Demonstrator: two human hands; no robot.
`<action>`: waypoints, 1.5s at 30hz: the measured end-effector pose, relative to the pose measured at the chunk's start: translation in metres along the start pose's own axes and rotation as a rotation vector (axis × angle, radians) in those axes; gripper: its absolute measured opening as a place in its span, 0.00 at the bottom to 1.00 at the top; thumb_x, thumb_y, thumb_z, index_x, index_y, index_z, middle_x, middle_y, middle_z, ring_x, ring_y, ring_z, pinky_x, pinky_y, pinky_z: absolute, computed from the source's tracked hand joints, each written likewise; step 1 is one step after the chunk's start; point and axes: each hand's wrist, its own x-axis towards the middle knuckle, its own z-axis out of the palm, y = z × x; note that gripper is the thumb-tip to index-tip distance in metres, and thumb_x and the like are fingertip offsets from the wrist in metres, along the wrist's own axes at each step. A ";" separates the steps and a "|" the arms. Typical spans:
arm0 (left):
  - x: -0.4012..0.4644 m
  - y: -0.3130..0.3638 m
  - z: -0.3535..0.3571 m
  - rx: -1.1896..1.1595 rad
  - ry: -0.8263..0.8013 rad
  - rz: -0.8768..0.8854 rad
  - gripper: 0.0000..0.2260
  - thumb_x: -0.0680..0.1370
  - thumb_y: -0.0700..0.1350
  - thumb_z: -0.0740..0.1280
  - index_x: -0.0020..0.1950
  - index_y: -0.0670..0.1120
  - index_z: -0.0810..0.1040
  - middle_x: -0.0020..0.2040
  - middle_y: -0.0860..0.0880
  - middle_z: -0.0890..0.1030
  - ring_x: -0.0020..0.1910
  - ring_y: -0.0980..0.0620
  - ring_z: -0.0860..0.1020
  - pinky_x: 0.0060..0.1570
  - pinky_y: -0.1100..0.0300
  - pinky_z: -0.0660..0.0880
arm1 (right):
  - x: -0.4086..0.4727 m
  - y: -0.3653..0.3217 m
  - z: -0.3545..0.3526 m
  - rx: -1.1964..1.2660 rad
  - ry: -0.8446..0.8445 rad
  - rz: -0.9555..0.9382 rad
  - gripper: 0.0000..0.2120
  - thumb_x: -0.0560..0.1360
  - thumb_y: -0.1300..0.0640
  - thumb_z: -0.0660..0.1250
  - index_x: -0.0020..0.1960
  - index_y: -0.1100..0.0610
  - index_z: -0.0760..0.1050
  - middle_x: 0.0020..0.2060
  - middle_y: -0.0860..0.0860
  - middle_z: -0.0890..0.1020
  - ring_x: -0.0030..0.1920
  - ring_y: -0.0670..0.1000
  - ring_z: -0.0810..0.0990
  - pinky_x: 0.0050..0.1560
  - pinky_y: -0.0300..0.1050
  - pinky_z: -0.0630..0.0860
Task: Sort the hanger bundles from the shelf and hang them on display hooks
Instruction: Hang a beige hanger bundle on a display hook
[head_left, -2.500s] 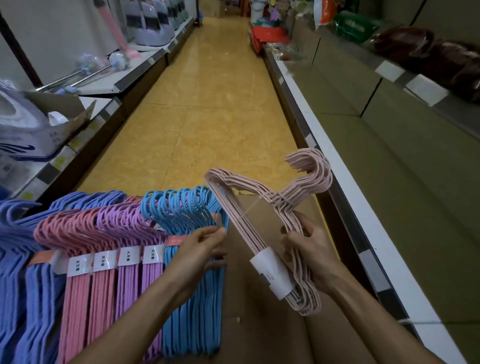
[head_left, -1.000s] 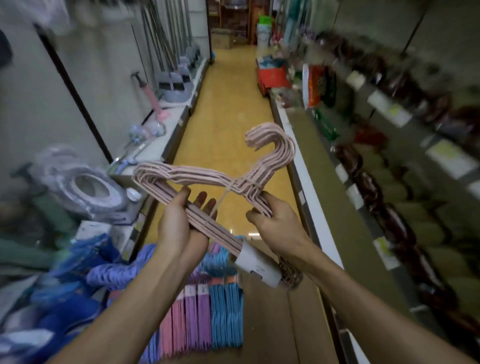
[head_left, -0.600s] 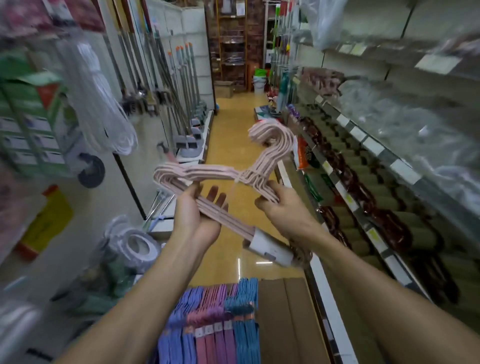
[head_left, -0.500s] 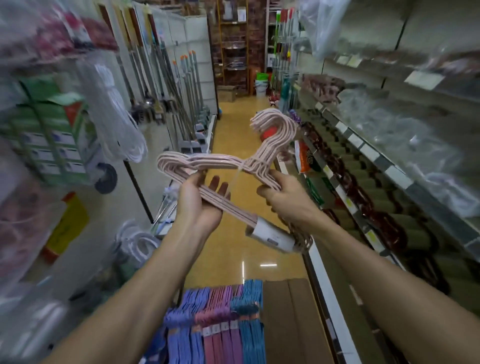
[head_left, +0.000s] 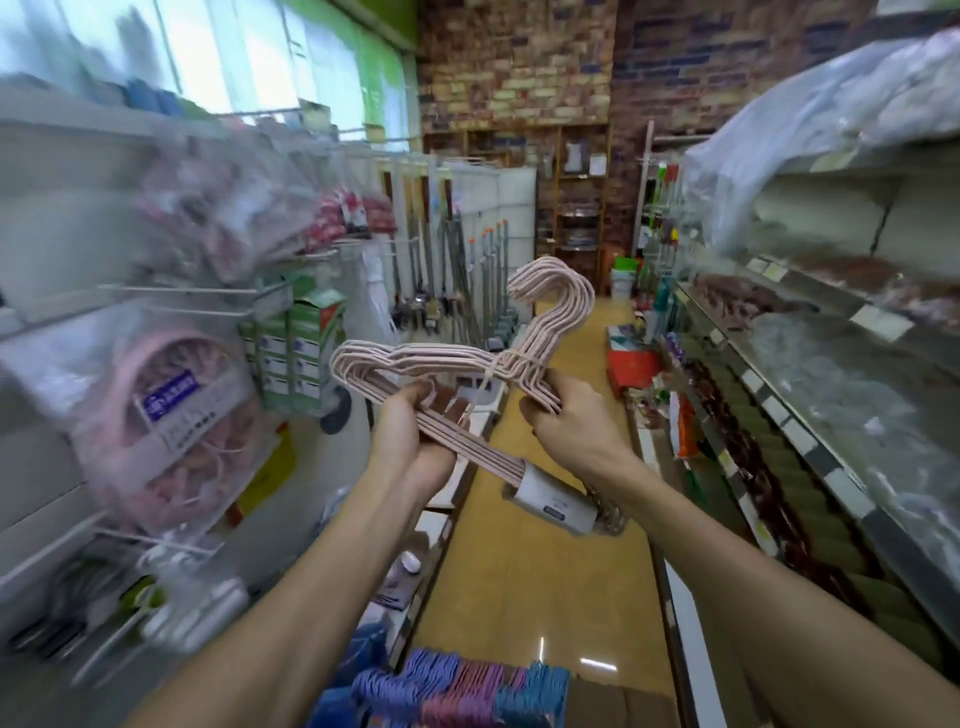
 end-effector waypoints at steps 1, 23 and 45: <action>-0.011 0.002 0.001 0.028 0.017 0.032 0.07 0.82 0.39 0.56 0.44 0.45 0.69 0.44 0.44 0.70 0.44 0.45 0.72 0.54 0.52 0.66 | -0.002 -0.004 0.000 0.011 -0.007 -0.022 0.05 0.77 0.57 0.63 0.44 0.49 0.75 0.31 0.46 0.78 0.28 0.43 0.73 0.27 0.38 0.69; -0.323 0.117 -0.050 0.068 0.392 0.926 0.08 0.81 0.36 0.59 0.47 0.46 0.74 0.46 0.40 0.78 0.49 0.41 0.76 0.55 0.50 0.73 | -0.120 -0.227 0.104 0.527 -0.437 -0.601 0.15 0.77 0.62 0.64 0.43 0.41 0.74 0.34 0.31 0.80 0.35 0.34 0.77 0.33 0.28 0.70; -0.768 0.165 -0.140 0.183 0.725 1.423 0.08 0.81 0.35 0.59 0.54 0.46 0.73 0.44 0.42 0.81 0.44 0.42 0.79 0.56 0.47 0.74 | -0.461 -0.514 0.174 0.942 -0.888 -0.780 0.14 0.78 0.65 0.64 0.48 0.46 0.77 0.32 0.42 0.80 0.32 0.40 0.75 0.35 0.40 0.74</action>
